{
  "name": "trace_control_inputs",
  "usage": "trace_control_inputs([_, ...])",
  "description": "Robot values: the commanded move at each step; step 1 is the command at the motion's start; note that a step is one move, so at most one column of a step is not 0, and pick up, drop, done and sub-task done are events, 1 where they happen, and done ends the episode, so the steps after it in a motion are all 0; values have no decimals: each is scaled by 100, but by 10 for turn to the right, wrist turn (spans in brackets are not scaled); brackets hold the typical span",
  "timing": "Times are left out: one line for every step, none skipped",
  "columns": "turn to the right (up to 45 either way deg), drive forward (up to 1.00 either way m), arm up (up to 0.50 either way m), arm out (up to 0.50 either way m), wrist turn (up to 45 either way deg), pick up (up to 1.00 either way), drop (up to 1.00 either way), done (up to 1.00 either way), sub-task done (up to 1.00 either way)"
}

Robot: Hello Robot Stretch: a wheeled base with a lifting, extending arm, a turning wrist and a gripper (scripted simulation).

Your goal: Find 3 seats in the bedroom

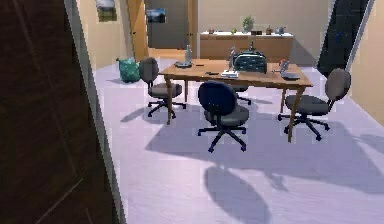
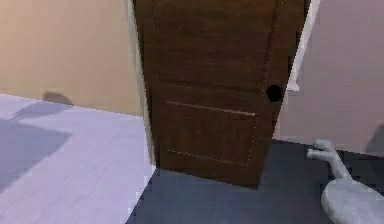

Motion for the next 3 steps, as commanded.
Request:
trace_control_inputs([0,100,0,0,0,0,0,0,0])
trace_control_inputs([0,45,0,0,0,0,0,0,0])
trace_control_inputs([-450,0,0,0,0,0,0,0,0])
